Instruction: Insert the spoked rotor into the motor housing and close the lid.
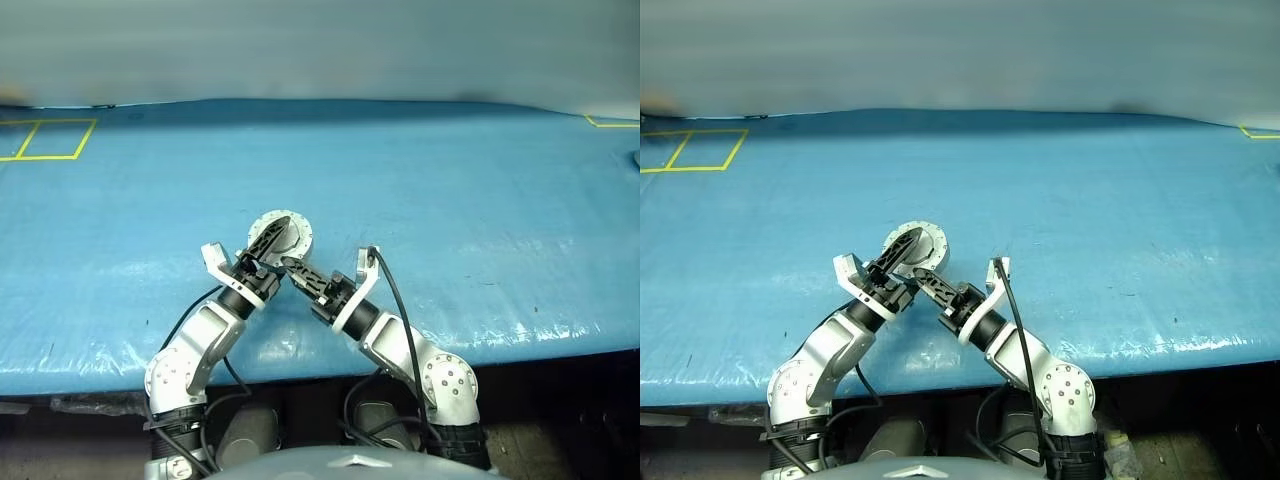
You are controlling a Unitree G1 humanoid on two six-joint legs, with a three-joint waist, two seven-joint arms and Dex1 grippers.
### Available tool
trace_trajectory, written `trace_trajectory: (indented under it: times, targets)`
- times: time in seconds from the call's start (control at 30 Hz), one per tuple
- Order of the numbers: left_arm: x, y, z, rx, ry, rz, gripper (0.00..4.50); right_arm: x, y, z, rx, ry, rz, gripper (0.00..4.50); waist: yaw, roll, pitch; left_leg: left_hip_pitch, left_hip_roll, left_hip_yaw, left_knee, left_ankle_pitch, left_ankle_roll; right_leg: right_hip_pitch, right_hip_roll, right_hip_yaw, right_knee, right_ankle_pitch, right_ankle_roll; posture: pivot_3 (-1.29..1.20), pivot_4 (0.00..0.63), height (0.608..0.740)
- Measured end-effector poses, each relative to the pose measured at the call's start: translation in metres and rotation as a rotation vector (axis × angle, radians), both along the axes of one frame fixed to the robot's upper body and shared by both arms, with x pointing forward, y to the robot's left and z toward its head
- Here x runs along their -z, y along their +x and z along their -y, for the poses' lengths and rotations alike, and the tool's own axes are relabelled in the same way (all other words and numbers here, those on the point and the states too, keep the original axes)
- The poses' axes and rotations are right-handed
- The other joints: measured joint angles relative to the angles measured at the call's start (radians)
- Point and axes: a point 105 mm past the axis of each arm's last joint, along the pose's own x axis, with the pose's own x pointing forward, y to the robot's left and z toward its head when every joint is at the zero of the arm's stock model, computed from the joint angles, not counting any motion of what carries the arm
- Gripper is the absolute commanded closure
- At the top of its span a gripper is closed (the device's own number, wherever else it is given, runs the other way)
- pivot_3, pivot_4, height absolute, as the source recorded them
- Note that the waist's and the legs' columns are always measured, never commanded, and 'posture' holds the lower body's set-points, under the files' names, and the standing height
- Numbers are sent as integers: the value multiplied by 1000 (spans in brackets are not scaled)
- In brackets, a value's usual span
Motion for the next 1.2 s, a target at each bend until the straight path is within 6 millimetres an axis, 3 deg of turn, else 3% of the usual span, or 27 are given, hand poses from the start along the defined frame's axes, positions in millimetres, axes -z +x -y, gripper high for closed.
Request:
trace_trajectory:
  times: [0.2, 0.3, 0.47, 0.63, 0.93, 1.1, 1.2]
  targets:
    - [7, 6, -6, -54, -10, -42, 2178, 4, 0, 5, 10, -28, -1, 3319, 0, 0, 0, 0, 0, 0, 0, 0, 0, 0, 0, 0, 0, 0, 0, 0, 150, 740]
    - [10, 7, -3, -52, -12, -53, 2161, 6, 0, 9, 19, -51, 8, 3319, 0, 0, 0, 0, 0, 1, 0, 0, 0, 0, 0, 0, 0, 0, 0, 0, 150, 740]
    - [12, 13, -1, -52, -4, -73, 2161, 2, -1, 19, 51, -126, 95, 1637, 0, 0, 0, 0, 0, 1, 1, 0, 1, 1, 1, 0, 0, 0, 1, 0, 150, 740]
    - [22, 23, -8, -106, 43, -127, 2161, 9, -2, 35, 75, -424, 294, 29, 2, -1, 0, 0, -1, 1, 2, 0, 1, 1, 1, 0, 0, 1, 1, 0, 150, 740]
    - [22, 72, -25, -192, 237, -142, 2161, 30, -1, 57, 180, -870, 626, 0, 9, -3, 0, 2, -2, 3, 3, 0, 0, 3, 1, 0, 0, 2, 3, 0, 150, 740]
    - [37, 105, -45, -255, 434, -187, 2161, 49, 4, 72, 256, -1050, 677, 0, 10, -4, 1, 3, -2, 3, 2, 1, -1, 2, 1, 0, 1, 2, 3, 0, 150, 740]
    - [34, 127, -51, -273, 506, -170, 2161, 57, 5, 81, 310, -1149, 694, 0, 15, -6, 2, 3, -3, 2, 2, 1, -1, 2, 1, -1, 1, 2, 3, 0, 150, 740]
